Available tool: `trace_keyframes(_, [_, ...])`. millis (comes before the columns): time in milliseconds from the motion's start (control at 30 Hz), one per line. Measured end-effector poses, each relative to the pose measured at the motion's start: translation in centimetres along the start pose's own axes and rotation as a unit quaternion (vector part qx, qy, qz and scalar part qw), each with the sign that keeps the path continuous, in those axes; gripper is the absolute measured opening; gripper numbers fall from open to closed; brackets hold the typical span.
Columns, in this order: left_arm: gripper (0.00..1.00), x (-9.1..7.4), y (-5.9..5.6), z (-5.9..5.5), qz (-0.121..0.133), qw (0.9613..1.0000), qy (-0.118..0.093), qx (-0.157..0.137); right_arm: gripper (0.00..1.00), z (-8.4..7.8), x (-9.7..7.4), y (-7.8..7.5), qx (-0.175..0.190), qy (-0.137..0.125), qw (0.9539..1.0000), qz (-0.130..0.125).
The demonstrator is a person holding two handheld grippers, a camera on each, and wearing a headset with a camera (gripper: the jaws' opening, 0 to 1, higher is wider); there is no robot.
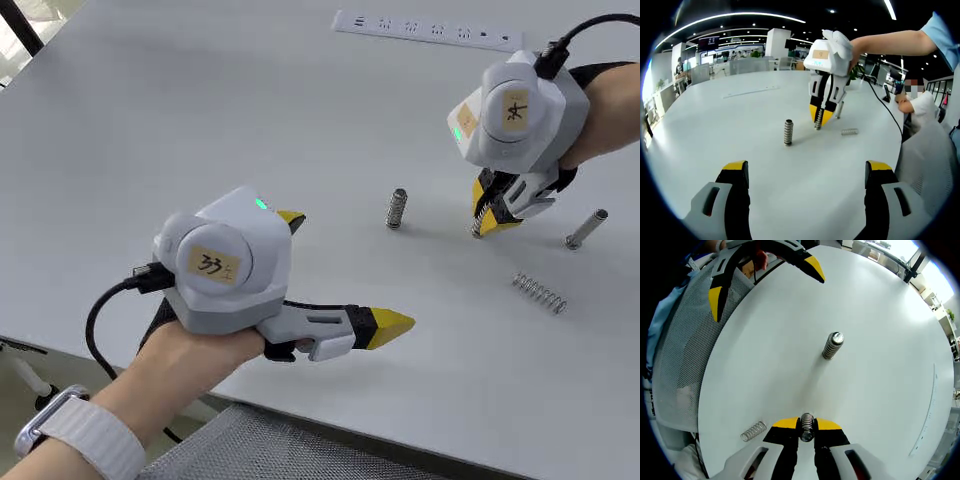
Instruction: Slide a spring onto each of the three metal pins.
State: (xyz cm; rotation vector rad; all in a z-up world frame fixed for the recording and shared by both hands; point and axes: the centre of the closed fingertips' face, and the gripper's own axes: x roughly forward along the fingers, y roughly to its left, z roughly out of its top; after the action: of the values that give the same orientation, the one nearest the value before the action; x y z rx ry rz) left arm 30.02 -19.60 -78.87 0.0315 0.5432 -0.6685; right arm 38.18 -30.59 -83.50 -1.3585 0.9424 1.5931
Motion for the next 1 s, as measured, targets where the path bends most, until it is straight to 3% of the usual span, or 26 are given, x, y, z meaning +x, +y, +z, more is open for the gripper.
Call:
trace_keyframes(233, [0.96, 0.02, -0.11, -0.06, -0.002, 1.0000, 0.002, 0.001, 0.09, 0.05, 0.03, 0.04, 0.004, -0.002, 1.0000, -0.002])
trace_keyframes(367, [0.96, 0.02, -0.15, -0.02, -0.002, 1.0000, 0.002, 0.002, 0.32, 0.21, 0.35, 0.08, 0.013, -0.011, 0.9998, -0.003])
trace_keyframes(533, [0.96, 0.02, -0.23, -0.11, -0.004, 1.0000, 0.004, 0.004, 0.49, -0.13, 0.52, 0.07, 0.025, -0.014, 0.9996, 0.000])
trace_keyframes(700, [0.96, 0.02, -0.13, 0.00, -0.004, 1.0000, 0.003, 0.005, 0.73, 0.15, 0.64, 0.45, 0.041, -0.033, 0.9986, 0.000])
trace_keyframes(933, [0.96, 0.02, 0.05, 0.33, -0.004, 1.0000, 0.001, 0.008, 0.98, 0.55, 0.41, 0.31, 0.054, -0.054, 0.9968, -0.021])
trace_keyframes(1000, [0.96, 0.00, 0.11, 0.39, -0.003, 0.9999, 0.001, 0.010, 0.99, 0.36, 0.27, 0.03, 0.066, -0.057, 0.9958, -0.028])
